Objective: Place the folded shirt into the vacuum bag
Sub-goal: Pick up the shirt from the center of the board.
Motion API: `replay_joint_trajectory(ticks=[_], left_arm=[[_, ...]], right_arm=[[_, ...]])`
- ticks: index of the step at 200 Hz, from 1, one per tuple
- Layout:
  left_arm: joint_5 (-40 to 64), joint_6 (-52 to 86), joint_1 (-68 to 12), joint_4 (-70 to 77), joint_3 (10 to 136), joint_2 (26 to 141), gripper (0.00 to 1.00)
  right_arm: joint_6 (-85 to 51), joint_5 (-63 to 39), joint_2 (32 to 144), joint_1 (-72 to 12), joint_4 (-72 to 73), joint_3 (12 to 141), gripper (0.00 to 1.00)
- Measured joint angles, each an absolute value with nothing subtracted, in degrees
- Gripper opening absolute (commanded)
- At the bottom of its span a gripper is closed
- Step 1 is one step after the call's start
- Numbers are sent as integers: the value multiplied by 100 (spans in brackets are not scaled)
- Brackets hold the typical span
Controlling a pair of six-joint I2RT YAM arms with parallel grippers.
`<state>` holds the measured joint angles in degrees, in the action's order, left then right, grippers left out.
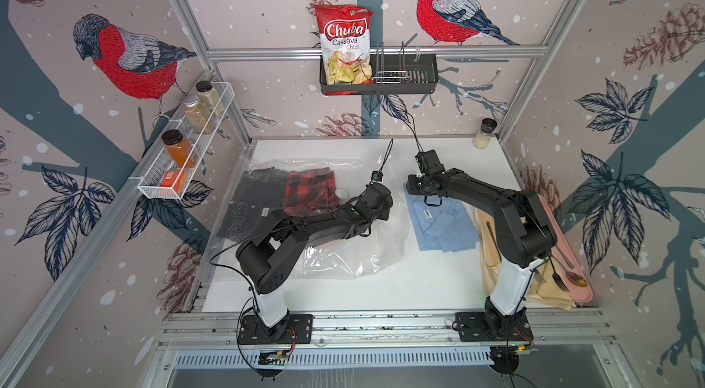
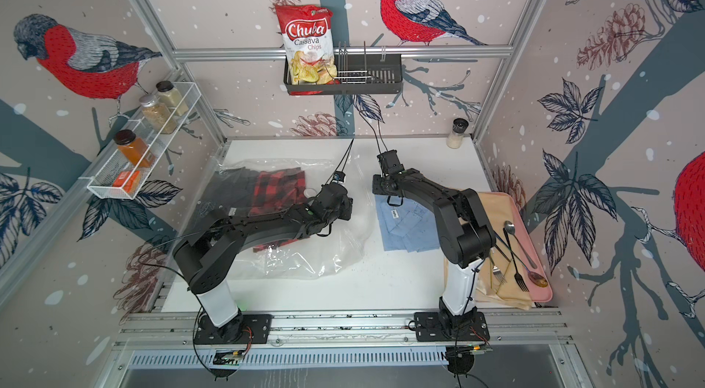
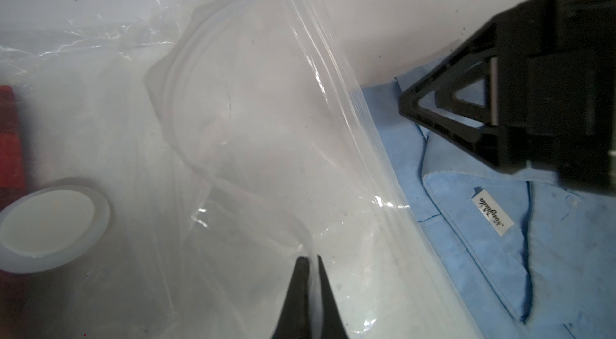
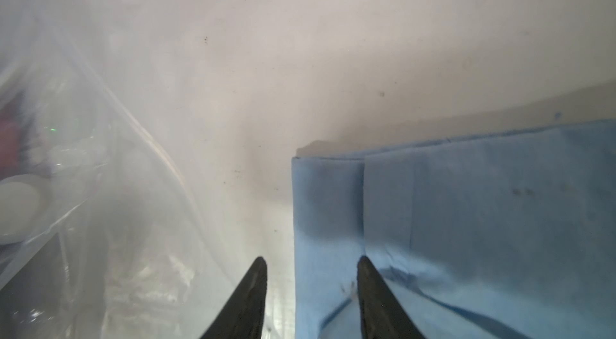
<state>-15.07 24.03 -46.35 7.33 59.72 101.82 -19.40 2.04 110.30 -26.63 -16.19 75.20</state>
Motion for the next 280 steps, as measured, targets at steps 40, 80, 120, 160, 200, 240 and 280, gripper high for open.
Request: replay_joint_trajectory(ticks=[40,80,120,160,200,240,280], left_arm=[[-1498,2403,-4635,733,5970,10167,0],[-1431,2401,-4635,749,5992,10219,0],[-1184,2383,-4635,904,5999,10245,0],[-880,2362,-4665,1129,5999,10296,0],[-729,2357,-4713,1262,6047,10503,0],[-622,2355,-4724,1350,6189,10803,0],[-600,2355,-4733,1372,6368,11050,0]], right_arm=[[-1791,670,11603,-2744,-1861,8040,47],[-1750,810,12005,-2755,-2010,8331,53],[-1684,917,12217,-2762,-1992,8471,55],[-1702,956,12315,-2659,-1776,8495,46],[-1778,993,12254,-2561,-1557,8309,26],[-1824,740,12062,-2423,-1197,7953,11],[-1865,274,11705,-2292,-860,7397,0]])
